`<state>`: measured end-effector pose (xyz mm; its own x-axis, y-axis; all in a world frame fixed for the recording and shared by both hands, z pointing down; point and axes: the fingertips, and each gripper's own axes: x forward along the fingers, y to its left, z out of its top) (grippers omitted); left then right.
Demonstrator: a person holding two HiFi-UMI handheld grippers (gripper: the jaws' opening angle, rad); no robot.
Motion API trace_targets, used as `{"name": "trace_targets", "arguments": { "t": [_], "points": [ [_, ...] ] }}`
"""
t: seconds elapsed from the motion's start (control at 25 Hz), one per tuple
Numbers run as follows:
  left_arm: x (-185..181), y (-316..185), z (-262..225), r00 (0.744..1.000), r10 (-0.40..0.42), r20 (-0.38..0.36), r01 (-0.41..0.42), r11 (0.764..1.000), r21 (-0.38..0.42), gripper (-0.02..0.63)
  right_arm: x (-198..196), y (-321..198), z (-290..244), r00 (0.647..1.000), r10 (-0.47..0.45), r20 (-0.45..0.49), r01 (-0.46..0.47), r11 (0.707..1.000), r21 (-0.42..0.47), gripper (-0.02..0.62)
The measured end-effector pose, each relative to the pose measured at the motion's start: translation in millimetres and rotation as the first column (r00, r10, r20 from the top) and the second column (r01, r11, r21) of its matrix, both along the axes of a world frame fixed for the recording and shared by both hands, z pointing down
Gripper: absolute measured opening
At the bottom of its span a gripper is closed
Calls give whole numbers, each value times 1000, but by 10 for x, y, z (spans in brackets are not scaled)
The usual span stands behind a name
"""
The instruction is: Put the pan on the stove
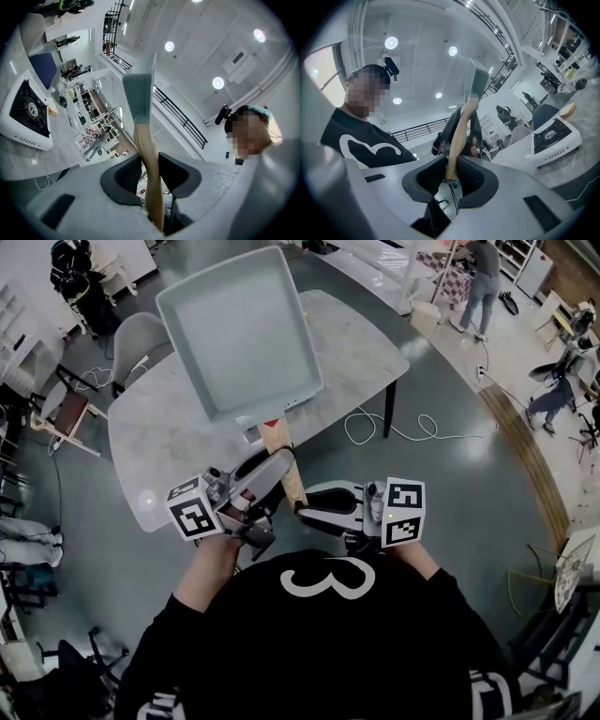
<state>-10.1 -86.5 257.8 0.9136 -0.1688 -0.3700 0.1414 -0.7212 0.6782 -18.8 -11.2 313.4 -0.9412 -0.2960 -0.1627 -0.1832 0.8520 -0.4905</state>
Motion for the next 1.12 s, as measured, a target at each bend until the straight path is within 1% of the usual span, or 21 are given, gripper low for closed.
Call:
{"name": "trace_targets", "arguments": {
  "t": [0.28, 0.48, 0.68, 0.76, 0.96, 1.12],
  "points": [
    [-2, -260, 45, 1000, -4, 4, 4, 1000, -13, 120, 10, -248, 28, 1000, -6, 10, 7, 1000, -6, 71],
    [104, -294, 84, 1000, -15, 10, 15, 1000, -24, 120, 108, -275, 62, 1000, -4, 16, 5, 1000, -24, 71],
    [151, -317, 97, 999, -36, 12, 37, 999, -27, 120, 161, -300, 76, 1000, -24, 7, 24, 999, -31, 71],
    [165, -417, 81, 999, -50, 13, 51, 998, -38, 120, 185, -392, 50, 999, -35, 14, 35, 998, -43, 71],
    [274, -880, 101, 995, -93, 23, 95, 993, -66, 120, 324, -839, 43, 997, -76, 22, 77, 995, -70, 71],
    [270, -963, 140, 993, -119, 26, 121, 989, -84, 120, 334, -912, 71, 995, -93, 19, 94, 993, -77, 71]
  ]
}}
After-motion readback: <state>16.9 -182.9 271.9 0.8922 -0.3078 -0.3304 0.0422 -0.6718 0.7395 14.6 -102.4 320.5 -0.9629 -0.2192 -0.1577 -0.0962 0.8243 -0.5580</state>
